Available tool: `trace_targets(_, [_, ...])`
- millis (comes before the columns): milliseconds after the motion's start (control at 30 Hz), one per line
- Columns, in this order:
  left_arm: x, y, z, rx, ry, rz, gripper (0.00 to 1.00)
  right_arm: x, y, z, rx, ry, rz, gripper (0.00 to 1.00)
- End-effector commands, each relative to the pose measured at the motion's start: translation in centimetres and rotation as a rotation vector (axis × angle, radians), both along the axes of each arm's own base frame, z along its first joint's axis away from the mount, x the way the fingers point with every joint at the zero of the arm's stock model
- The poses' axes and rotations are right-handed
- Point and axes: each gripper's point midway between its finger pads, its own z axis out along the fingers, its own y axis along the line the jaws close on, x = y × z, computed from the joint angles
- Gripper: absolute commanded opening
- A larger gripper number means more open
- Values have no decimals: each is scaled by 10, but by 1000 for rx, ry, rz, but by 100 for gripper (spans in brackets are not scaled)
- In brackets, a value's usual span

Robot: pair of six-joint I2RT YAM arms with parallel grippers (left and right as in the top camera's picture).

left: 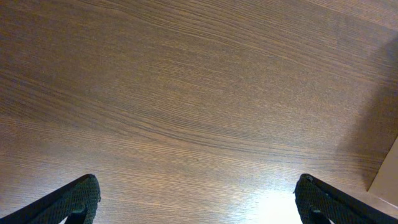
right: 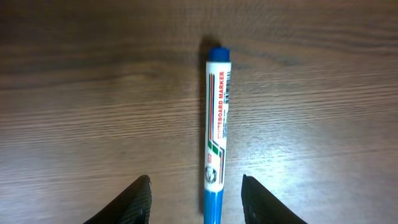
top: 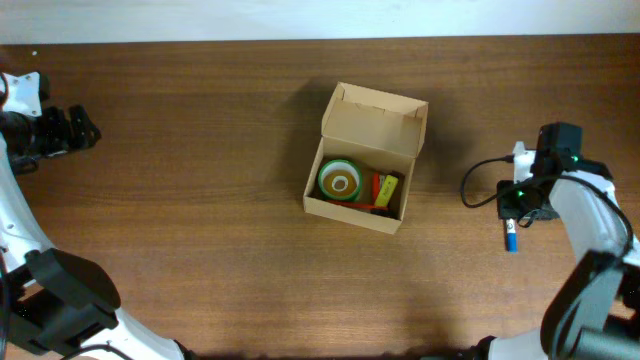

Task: Pack container
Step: 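Move the right gripper to the blue-capped whiteboard marker and grasp it, then lift the whiteboard marker and carry it over the box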

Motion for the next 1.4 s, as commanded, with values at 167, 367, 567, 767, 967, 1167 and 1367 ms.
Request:
trace_targets(167, [0,-2,0,-5,-4,-15,100,-12,-3,-44,0,135,19,47])
trace_targets(367, [0,-2,0,-5,-5,-15,100,-11,-3,-54,4,147,19,42])
trace_targets(567, [0,-2,0,-5,-5,-15,100,-7,-5,-55,-1,132,18,22])
trace_targets(767, [0,-2,0,-5,-4,-15,100,-6,-4,-55,5,127,14,4])
trace_targets(967, [0,-2,0,-5,-5,-15,100,10,17,-47,138,58,-7,4])
trace_targets(1167, [0,-2,0,-5,-4,-15,100,44,24,-2,205,-76,-25,4])
trace_targets(1367, [0,-2,0,-5,-5,-15,100,71,22,65,220,-163,-88,4])
